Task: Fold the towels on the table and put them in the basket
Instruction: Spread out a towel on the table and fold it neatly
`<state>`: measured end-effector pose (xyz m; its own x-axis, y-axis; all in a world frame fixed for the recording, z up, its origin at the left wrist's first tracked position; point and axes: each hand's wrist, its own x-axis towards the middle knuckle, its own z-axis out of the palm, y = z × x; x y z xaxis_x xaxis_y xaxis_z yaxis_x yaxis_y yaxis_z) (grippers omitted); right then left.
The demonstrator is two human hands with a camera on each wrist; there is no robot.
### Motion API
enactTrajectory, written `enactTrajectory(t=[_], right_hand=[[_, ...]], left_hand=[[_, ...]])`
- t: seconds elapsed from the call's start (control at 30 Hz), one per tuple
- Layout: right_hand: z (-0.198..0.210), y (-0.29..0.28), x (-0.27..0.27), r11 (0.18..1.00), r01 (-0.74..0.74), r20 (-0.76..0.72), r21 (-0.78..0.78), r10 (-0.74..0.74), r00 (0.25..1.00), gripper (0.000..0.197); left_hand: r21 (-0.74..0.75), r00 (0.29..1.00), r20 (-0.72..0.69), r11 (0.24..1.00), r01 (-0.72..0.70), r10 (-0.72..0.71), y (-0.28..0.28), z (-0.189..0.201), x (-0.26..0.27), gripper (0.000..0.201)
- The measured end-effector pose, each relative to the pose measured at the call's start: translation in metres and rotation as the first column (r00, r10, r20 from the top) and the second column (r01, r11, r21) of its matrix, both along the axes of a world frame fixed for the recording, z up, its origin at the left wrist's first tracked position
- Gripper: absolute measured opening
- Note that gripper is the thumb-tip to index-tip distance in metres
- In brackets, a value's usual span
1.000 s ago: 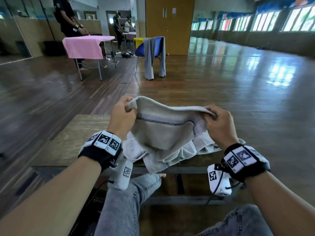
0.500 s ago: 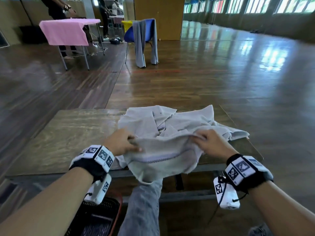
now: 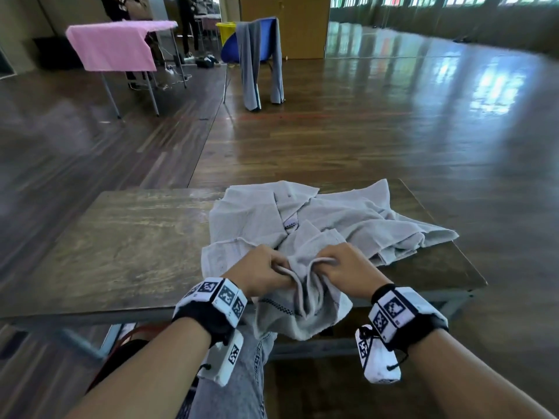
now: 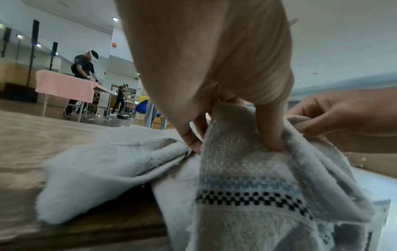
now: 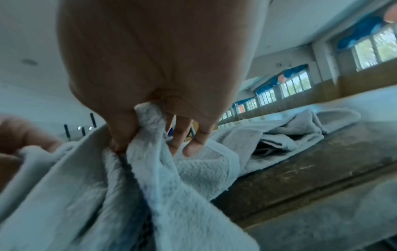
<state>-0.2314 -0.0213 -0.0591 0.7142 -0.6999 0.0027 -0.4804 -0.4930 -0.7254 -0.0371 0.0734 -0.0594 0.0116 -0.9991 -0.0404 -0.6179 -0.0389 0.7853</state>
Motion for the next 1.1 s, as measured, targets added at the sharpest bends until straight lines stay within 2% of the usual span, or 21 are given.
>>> enactTrajectory(t=[0.1, 0.17, 0.23, 0.3, 0.37, 0.4, 0.47, 0.5, 0.53, 0.6, 0.7, 0.73, 0.8, 0.9, 0.93, 1.0, 1.1], right_hand=[[0.014, -0.003, -0.004, 0.993, 0.099, 0.274, 0.068, -0.114, 0.955, 0.020], [0.029, -0.006, -0.005, 0.972, 0.104, 0.492, 0.210, -0.197, 0.848, 0.026], [0.042, -0.010, -0.005, 0.967, 0.045, 0.613, 0.252, -0.195, 0.765, 0.022], [0.051, -0.017, -0.006, 0.973, 0.036, 0.597, 0.226, -0.167, 0.785, 0.016], [0.056, -0.028, -0.009, 0.970, 0.053, 0.453, 0.236, -0.158, 0.878, 0.018], [0.058, -0.034, -0.011, 0.953, 0.043, 0.368, 0.300, -0.157, 0.916, 0.021], [0.062, -0.044, -0.010, 0.885, -0.023, 0.277, 0.465, -0.121, 0.953, 0.024], [0.065, -0.051, -0.007, 0.882, -0.042, 0.258, 0.470, -0.092, 0.962, 0.024], [0.071, -0.059, -0.001, 0.900, -0.034, 0.243, 0.434, -0.080, 0.967, 0.023], [0.085, -0.081, 0.018, 0.940, 0.032, 0.269, 0.338, -0.129, 0.954, 0.021], [0.122, -0.125, 0.056, 0.975, 0.130, 0.408, 0.181, -0.194, 0.892, 0.021], [0.136, -0.141, 0.068, 0.984, 0.155, 0.432, 0.092, -0.180, 0.884, 0.020], [0.163, -0.173, 0.088, 0.964, 0.228, 0.421, -0.134, -0.153, 0.894, 0.028], [0.177, -0.213, 0.095, 0.867, 0.332, 0.315, -0.370, -0.219, 0.923, 0.030], [0.174, -0.223, 0.094, 0.851, 0.348, 0.274, -0.394, -0.253, 0.928, 0.030], [0.161, -0.237, 0.092, 0.855, 0.346, 0.189, -0.386, -0.294, 0.937, 0.035], [0.133, -0.249, 0.090, 0.889, 0.316, 0.122, -0.331, -0.292, 0.949, 0.037]], left_hand=[[-0.063, 0.987, -0.159, 0.998, -0.031, 0.020, -0.010, 0.013, -0.004, 0.006], [-0.049, 0.950, -0.311, 0.999, -0.008, -0.008, -0.015, 0.025, -0.008, 0.011], [-0.044, 0.915, -0.403, 0.999, 0.018, -0.035, -0.021, 0.037, -0.010, 0.009], [-0.080, 0.889, -0.456, 0.997, 0.011, -0.047, -0.027, 0.050, -0.008, 0.006], [-0.122, 0.868, -0.494, 0.992, -0.012, -0.050, -0.033, 0.061, -0.001, 0.004], [-0.122, 0.871, -0.488, 0.993, -0.006, -0.055, -0.037, 0.067, 0.003, 0.005], [-0.069, 0.901, -0.428, 0.996, 0.050, -0.074, -0.045, 0.079, 0.013, 0.012], [-0.036, 0.914, -0.397, 0.996, 0.076, -0.084, -0.050, 0.086, 0.017, 0.011], [-0.024, 0.928, -0.364, 0.996, 0.081, -0.084, -0.056, 0.093, 0.021, 0.007], [-0.088, 0.966, -0.255, 0.996, 0.003, -0.026, -0.074, 0.111, 0.031, 0.002], [-0.308, 0.991, -0.015, 0.942, -0.133, 0.135, -0.116, 0.139, 0.054, 0.015], [-0.408, 0.976, 0.087, 0.901, -0.148, 0.200, -0.132, 0.148, 0.064, 0.017], [-0.569, 0.887, 0.280, 0.807, -0.154, 0.367, -0.158, 0.164, 0.085, 0.018], [-0.628, 0.746, 0.356, 0.735, -0.255, 0.563, -0.180, 0.172, 0.126, 0.019], [-0.620, 0.713, 0.355, 0.723, -0.305, 0.605, -0.182, 0.170, 0.139, 0.019], [-0.609, 0.698, 0.302, 0.695, -0.383, 0.649, -0.182, 0.160, 0.159, 0.018], [-0.532, 0.695, 0.326, 0.732, -0.425, 0.641, -0.181, 0.135, 0.165, 0.015]])
